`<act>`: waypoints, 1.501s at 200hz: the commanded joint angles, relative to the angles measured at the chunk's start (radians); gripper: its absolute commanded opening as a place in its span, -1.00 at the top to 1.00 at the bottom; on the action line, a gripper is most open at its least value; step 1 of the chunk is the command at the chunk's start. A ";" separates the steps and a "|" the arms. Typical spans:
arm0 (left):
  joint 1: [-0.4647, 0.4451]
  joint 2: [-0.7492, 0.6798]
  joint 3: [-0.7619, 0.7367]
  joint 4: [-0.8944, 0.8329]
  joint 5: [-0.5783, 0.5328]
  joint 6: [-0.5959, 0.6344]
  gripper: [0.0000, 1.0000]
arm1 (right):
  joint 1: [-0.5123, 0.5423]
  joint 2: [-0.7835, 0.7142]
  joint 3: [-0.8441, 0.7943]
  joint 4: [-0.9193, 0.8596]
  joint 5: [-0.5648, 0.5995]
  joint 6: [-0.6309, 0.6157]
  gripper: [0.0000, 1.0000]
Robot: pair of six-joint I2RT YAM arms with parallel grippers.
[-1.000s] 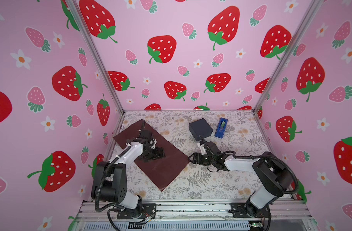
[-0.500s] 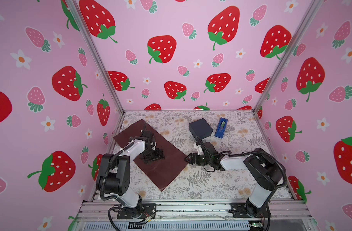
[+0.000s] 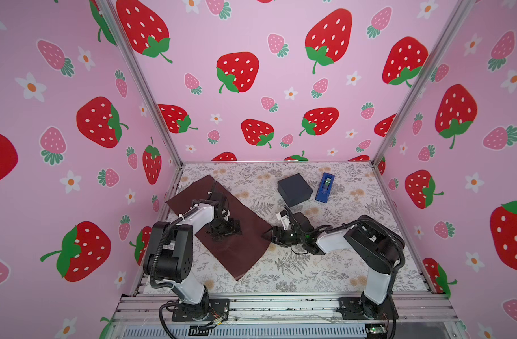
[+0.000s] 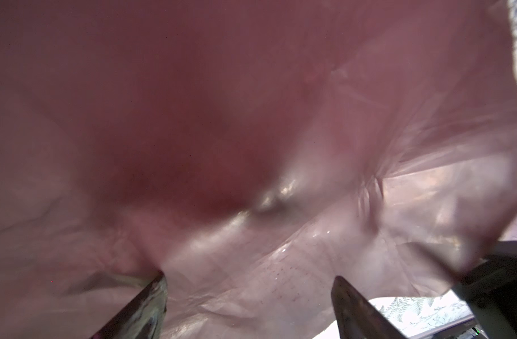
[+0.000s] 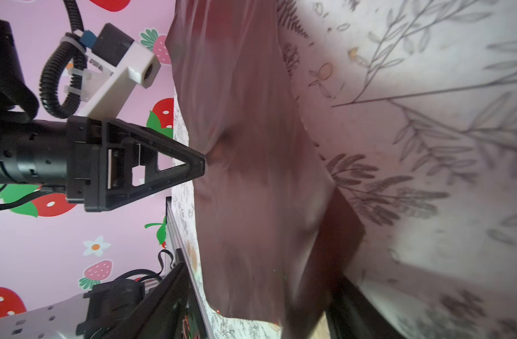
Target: Wrap the gift box in paper
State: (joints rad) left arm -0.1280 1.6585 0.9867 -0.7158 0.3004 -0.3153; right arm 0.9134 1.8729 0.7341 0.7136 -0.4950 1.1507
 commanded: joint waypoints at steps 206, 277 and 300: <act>0.006 -0.090 0.024 -0.010 -0.034 -0.006 -0.77 | 0.154 -0.072 -0.022 -0.116 0.163 0.068 0.87; 0.004 -0.150 0.022 0.006 -0.073 -0.005 -0.77 | 0.160 -0.376 -0.183 -0.529 0.159 -0.114 1.00; 0.004 -0.138 0.030 0.000 -0.067 -0.002 -0.77 | 0.140 -0.497 -0.207 -0.711 0.161 -0.177 1.00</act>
State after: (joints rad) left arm -0.1253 1.5135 0.9955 -0.6991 0.2459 -0.3187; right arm 1.0664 1.4792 0.5488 0.2607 -0.3431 1.0714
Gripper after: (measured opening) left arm 0.883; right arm 0.041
